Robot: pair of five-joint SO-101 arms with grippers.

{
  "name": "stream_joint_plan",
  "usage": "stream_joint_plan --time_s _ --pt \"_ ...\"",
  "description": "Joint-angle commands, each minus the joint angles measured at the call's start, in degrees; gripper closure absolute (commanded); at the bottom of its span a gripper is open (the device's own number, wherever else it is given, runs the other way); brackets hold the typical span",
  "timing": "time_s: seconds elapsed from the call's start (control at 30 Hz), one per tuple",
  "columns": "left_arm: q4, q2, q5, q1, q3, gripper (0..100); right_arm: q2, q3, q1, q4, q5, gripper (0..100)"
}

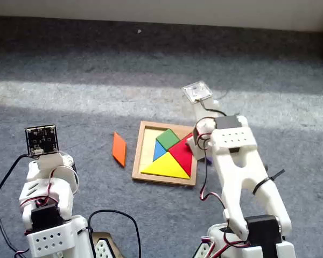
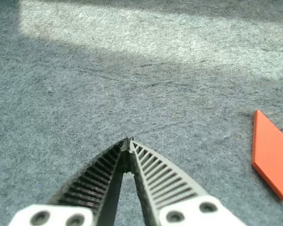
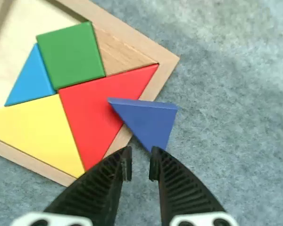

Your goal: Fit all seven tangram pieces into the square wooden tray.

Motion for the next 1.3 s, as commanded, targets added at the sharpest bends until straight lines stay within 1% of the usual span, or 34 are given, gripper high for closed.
stream_joint_plan --time_s 0.0,0.13,0.3,0.53,0.73,0.83,0.9,1.1,1.17,1.27 --pt "-1.1 -0.5 0.2 -0.3 -0.4 100 -3.3 -2.4 4.2 0.4 0.8 93.4" --pt "-1.1 -0.5 0.2 -0.3 -0.4 100 -1.5 -1.7 7.0 0.0 1.0 93.4" --pt "-1.1 -0.5 0.2 -0.3 -0.4 100 8.0 -1.6 9.8 -0.1 1.0 93.5" --pt "-0.9 -0.5 0.2 -0.5 -0.4 100 16.2 -2.9 9.5 -6.5 0.5 93.6" --pt "-0.9 -0.5 0.2 -0.5 -0.4 100 16.6 -3.1 6.5 -7.4 0.4 93.6" --pt "-0.9 -0.5 0.2 -0.5 -0.4 100 16.6 -5.4 4.4 -7.0 0.4 93.6" --pt "-0.9 -0.5 0.2 -0.5 -0.4 100 16.5 -7.0 4.2 -4.5 -0.5 93.6" --pt "-1.1 -0.5 0.2 -0.5 -0.4 100 16.6 -18.4 4.3 10.9 -5.4 92.6" --pt "-1.1 -0.5 0.2 -0.4 -0.4 100 16.6 -21.1 4.0 13.3 -6.5 89.0" --pt "-1.1 -0.5 0.2 -0.4 -0.4 100 17.0 -23.5 4.1 13.6 -8.7 82.7"
